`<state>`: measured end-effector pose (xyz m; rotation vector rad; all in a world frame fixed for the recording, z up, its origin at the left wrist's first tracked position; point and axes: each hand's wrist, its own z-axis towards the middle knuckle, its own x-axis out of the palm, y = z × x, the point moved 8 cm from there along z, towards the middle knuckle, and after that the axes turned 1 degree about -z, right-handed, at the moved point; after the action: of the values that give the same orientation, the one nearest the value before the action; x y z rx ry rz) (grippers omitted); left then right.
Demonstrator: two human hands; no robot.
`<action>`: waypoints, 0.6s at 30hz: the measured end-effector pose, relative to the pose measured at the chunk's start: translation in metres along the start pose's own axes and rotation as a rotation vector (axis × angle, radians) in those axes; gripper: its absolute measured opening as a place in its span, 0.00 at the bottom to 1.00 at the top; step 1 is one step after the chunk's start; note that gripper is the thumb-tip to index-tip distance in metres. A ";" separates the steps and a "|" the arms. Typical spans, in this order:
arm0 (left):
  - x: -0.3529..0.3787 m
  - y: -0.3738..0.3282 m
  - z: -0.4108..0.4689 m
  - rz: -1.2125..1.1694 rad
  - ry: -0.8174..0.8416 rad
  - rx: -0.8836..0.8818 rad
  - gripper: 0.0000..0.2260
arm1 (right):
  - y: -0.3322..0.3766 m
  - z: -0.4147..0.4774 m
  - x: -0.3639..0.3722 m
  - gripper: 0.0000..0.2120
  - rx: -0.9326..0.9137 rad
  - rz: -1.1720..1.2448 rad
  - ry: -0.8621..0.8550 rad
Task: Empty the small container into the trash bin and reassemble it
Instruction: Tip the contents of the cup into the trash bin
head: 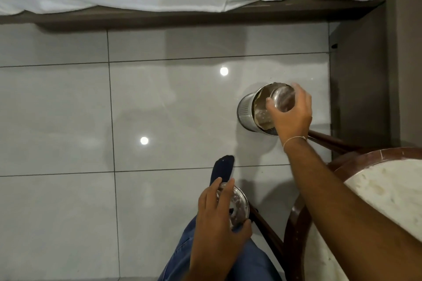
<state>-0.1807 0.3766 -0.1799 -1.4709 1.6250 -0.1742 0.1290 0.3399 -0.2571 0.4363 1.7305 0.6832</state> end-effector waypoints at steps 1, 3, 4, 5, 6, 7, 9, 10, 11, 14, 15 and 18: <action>0.000 0.000 0.001 -0.004 0.005 -0.007 0.44 | 0.001 0.001 0.000 0.36 -0.038 -0.007 -0.002; 0.000 0.000 0.002 -0.003 0.004 -0.024 0.44 | 0.001 0.006 0.007 0.38 -0.015 -0.014 0.094; 0.002 -0.001 0.001 0.006 0.013 -0.030 0.45 | -0.003 0.008 0.005 0.39 0.010 -0.027 0.111; 0.005 -0.001 0.001 0.008 0.028 -0.034 0.46 | -0.005 0.011 0.001 0.39 0.013 -0.038 0.086; 0.005 -0.003 0.003 0.004 0.036 -0.033 0.46 | -0.004 0.015 -0.004 0.38 -0.009 -0.043 0.044; 0.005 -0.005 0.005 0.001 0.036 -0.032 0.46 | -0.002 0.018 -0.007 0.37 -0.036 -0.042 0.025; 0.004 -0.009 0.007 0.000 0.017 -0.037 0.45 | -0.002 0.025 -0.002 0.38 -0.022 -0.056 0.104; 0.005 -0.010 0.008 0.009 0.019 -0.041 0.45 | -0.007 0.025 0.003 0.40 0.018 -0.072 0.151; 0.009 -0.012 0.008 0.013 0.037 -0.037 0.44 | -0.014 0.024 0.001 0.41 0.054 -0.078 0.151; 0.011 -0.017 0.010 -0.001 0.043 -0.018 0.44 | 0.003 0.030 -0.016 0.42 -0.021 0.013 -0.006; 0.011 -0.019 0.011 -0.003 0.035 -0.017 0.44 | 0.011 0.034 -0.017 0.43 -0.067 0.031 -0.030; 0.014 -0.017 0.011 0.010 0.042 -0.036 0.44 | 0.001 0.029 0.007 0.49 -0.009 -0.044 0.177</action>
<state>-0.1593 0.3647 -0.1832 -1.4946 1.6768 -0.1719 0.1547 0.3509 -0.2664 0.3384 1.8975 0.7144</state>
